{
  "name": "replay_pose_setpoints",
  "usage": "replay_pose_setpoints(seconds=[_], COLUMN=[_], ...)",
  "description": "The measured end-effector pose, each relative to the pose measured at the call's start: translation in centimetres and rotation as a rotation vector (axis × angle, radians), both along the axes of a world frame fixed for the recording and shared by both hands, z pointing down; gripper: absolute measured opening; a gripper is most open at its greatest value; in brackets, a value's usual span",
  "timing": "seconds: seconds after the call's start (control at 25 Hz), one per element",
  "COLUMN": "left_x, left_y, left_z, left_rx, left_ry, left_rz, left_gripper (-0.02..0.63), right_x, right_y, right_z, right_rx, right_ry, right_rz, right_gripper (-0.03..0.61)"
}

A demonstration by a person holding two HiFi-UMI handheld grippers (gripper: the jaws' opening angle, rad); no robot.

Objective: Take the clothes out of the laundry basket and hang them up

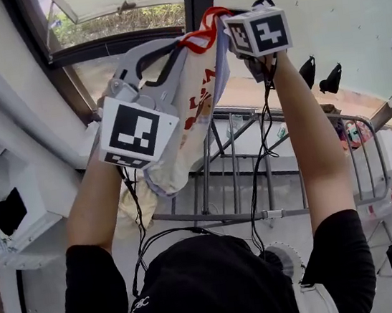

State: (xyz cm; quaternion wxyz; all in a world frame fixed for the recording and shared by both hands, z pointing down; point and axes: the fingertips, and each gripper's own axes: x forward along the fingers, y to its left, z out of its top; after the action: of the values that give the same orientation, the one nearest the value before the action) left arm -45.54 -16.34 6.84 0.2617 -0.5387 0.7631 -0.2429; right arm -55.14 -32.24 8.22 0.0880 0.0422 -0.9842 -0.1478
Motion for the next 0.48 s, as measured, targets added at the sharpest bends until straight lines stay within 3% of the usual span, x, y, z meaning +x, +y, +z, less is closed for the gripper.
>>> replay_pose_setpoints(seconds=[0.48], left_x=[2.7], left_y=[-3.0], left_z=[10.8], left_rx=[-0.112], left_ry=[0.225], left_rz=[0.068], left_gripper=[0.021], right_x=[-0.3], right_y=[-0.5], right_z=[11.5], right_rx=[-0.094], right_ry=[0.148], right_rz=[-0.043], right_gripper=[0.037])
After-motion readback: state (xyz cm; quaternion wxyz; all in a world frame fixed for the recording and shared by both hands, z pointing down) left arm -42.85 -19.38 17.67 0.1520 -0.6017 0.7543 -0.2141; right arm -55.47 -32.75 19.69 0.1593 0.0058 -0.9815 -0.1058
